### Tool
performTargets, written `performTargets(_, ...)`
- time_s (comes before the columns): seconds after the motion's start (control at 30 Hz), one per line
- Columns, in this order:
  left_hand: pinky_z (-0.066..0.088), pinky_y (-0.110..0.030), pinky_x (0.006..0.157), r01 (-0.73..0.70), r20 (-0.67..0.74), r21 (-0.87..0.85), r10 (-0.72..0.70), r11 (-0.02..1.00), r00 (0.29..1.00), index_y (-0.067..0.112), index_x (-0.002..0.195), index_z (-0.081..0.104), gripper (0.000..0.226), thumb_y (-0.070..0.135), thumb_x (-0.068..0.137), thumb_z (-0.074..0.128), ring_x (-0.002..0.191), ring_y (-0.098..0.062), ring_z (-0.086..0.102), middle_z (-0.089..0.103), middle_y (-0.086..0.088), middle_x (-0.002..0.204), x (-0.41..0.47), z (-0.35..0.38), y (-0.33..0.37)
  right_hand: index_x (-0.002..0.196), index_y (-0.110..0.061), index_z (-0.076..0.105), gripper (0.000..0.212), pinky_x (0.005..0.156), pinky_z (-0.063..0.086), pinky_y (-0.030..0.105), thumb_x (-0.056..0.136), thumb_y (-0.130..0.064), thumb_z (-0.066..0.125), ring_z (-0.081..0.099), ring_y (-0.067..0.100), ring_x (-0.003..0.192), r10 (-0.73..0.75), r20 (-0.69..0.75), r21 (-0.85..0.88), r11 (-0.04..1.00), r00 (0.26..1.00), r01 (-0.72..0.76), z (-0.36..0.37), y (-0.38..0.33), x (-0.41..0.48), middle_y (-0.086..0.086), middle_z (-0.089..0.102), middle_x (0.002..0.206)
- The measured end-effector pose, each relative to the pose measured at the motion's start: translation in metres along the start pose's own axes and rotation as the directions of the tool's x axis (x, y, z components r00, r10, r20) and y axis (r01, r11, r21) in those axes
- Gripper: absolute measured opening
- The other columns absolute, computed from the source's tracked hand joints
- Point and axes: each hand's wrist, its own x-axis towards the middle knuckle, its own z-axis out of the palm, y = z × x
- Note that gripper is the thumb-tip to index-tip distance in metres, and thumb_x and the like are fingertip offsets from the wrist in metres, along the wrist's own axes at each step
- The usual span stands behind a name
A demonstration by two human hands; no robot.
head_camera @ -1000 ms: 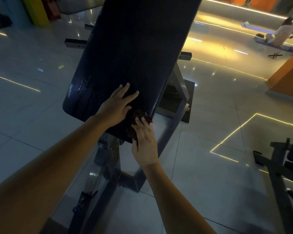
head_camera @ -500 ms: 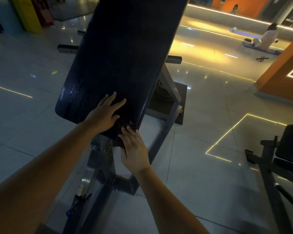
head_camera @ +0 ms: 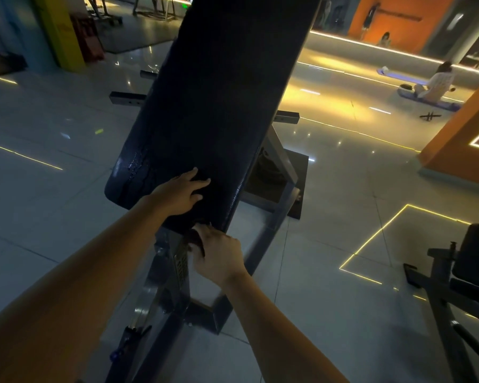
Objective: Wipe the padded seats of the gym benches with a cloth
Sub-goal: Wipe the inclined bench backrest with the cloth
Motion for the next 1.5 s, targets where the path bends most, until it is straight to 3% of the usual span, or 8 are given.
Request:
performTargets(0.13,0.028,-0.046,0.117,0.021,0.025,-0.025,-0.02,0.999,0.999,0.033,0.153,0.028,0.05,0.031,0.104,0.042,0.147,-0.031,0.024,0.003,0.003,0.165,-0.005,0.002,-0.004,0.127,-0.021,0.051,0.032,0.073,0.047,0.034,0.1,-0.038,0.046,0.064,0.026,0.098,0.247,-0.062,0.154,0.96,0.967,-0.235,-0.022,-0.001,0.019,0.003,0.064,0.115)
performTargets(0.33,0.032,-0.037,0.114,0.045,0.058,-0.044,-0.042,0.998,0.997,0.027,0.15,0.037,0.048,0.017,0.103,0.042,0.143,-0.024,0.032,0.019,0.0,0.162,-0.016,0.001,-0.011,0.134,-0.026,0.051,0.034,0.082,0.051,0.034,0.102,-0.035,0.047,0.059,0.022,0.109,0.293,-0.251,0.275,0.935,0.923,-0.222,-0.049,0.011,0.046,0.001,0.06,0.126)
performTargets(0.47,0.053,-0.037,0.08,0.079,-0.25,-0.23,-0.137,0.97,0.958,0.023,0.101,0.067,0.024,0.035,0.101,0.046,0.093,-0.018,0.065,0.066,0.003,0.106,-0.034,-0.009,-0.008,0.131,-0.027,0.053,0.032,0.084,0.053,0.038,0.1,-0.036,0.051,0.063,0.023,0.106,0.391,-0.21,0.353,0.885,0.896,-0.304,-0.055,0.005,0.045,0.002,0.065,0.119)
performTargets(0.63,0.038,-0.033,0.052,0.01,-0.444,-0.35,-0.175,0.937,0.879,0.014,0.074,0.056,0.039,0.042,0.099,0.045,0.058,-0.018,0.057,0.06,-0.003,0.063,-0.067,-0.051,0.0,0.123,-0.022,0.056,0.028,0.081,0.054,0.039,0.1,-0.038,0.052,0.065,0.026,0.097,0.478,-0.176,0.469,0.809,0.861,-0.353,-0.074,-0.03,0.05,0.004,0.07,0.105)
performTargets(0.77,0.046,-0.041,0.059,-0.102,-0.487,-0.412,-0.124,0.905,0.864,0.011,0.074,0.057,0.038,0.038,0.099,0.046,0.059,-0.022,0.058,0.059,-0.006,0.063,-0.088,-0.099,-0.021,0.123,-0.019,0.058,0.031,0.071,0.048,0.03,0.099,-0.039,0.054,0.065,0.021,0.091,0.48,-0.219,0.493,0.806,0.849,-0.328,-0.096,-0.08,0.069,0.002,0.069,0.1)
performTargets(0.97,0.033,-0.022,0.055,-0.184,-0.38,-0.617,-0.085,0.766,0.921,0.016,0.086,0.055,0.025,0.022,0.105,0.039,0.06,-0.011,0.045,0.047,0.002,0.067,-0.122,-0.172,-0.064,0.132,-0.014,0.056,0.039,0.07,0.038,0.025,0.101,-0.037,0.052,0.063,0.026,0.099,0.548,-0.3,0.473,0.796,0.781,-0.378,-0.133,-0.164,0.095,0.006,0.067,0.108)
performTargets(1.17,0.036,-0.022,0.063,-0.21,-0.29,-0.513,0.062,0.832,0.955,0.022,0.08,0.054,0.024,0.018,0.102,0.044,0.061,-0.005,0.047,0.053,0.004,0.07,-0.181,-0.203,-0.101,0.133,-0.015,0.051,0.04,0.084,0.052,0.04,0.1,-0.037,0.051,0.061,0.032,0.106,0.536,-0.266,0.293,0.837,0.801,-0.462,-0.142,-0.215,0.088,0.01,0.063,0.118)
performTargets(1.5,0.035,-0.01,0.055,-0.176,-0.28,-0.482,0.039,0.859,0.959,0.02,0.084,0.061,0.021,0.02,0.101,0.049,0.065,-0.003,0.052,0.063,0.0,0.079,-0.21,-0.177,-0.148,0.119,-0.018,0.056,0.035,0.069,0.044,0.034,0.097,-0.045,0.05,0.063,0.031,0.097,0.57,-0.243,0.156,0.821,0.785,-0.549,-0.122,-0.266,0.079,0.005,0.065,0.106)
